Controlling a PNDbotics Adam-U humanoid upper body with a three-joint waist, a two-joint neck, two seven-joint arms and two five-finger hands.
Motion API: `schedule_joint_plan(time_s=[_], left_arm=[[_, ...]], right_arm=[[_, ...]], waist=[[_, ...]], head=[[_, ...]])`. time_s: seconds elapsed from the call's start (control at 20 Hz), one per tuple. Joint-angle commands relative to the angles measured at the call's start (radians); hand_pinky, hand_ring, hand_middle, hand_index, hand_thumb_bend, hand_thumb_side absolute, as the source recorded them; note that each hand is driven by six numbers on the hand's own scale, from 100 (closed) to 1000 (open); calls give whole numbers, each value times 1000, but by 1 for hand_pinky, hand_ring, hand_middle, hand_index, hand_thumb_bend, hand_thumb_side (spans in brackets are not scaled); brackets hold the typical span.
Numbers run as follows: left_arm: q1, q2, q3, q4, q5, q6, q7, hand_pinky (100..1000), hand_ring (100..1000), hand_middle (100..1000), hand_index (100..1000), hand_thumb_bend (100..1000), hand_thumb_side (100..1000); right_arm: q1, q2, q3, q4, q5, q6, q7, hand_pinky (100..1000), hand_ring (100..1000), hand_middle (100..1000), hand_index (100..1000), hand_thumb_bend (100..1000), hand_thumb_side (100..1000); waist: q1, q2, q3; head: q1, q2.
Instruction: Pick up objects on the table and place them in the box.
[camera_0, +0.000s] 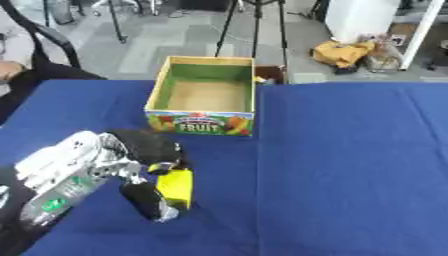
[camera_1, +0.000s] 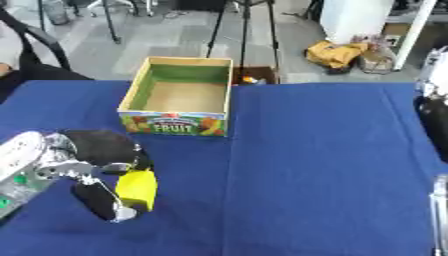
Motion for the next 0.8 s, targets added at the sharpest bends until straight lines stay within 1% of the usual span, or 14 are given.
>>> schedule_joint_plan(time_s=[0.05,0.2,0.35,0.4,0.45,0.6,0.8], left_arm=[[-19,73,66,-62,51,33,5,472,591,569,759,100,634],[-24,97,115,-72,121,74,4,474,585,566,757,100,638],[-41,109,160,-46,176,106,9,477,582,565,756,100,639],[-48,112,172,-33,184,109,14,478,580,564,756,100,638],[-55,113,183,-15,187,109,19,478,578,562,752,100,638],[-85,109,210,59,197,120,40,478,575,560,750,100,635],[-120,97,227,144,196,113,69,478,573,558,749,100,632]], right_arm=[[-10,-14,0,-15,-8,-3,-3,721,798,524,816,122,645],[-12,-16,2,-15,-8,-5,-3,721,799,525,816,119,643],[-14,-19,3,-15,-8,-6,-3,721,798,525,816,119,639],[-15,-20,3,-15,-9,-7,-4,721,798,525,816,100,623],[-15,-21,3,-15,-9,-7,-4,721,798,524,816,120,637],[-19,-25,5,-15,-10,-9,-3,721,798,523,816,123,636],[-21,-31,4,-15,-12,-9,-3,720,798,521,816,128,634]], waist=[[5,-22,-2],[9,-20,-3],[15,-17,-1],[17,-15,-1],[18,-14,-1],[24,-7,-2],[28,0,-7]], head=[[-2,-6],[-4,-7],[-3,-10],[-2,-11],[-1,-13],[3,-19],[7,-25]])
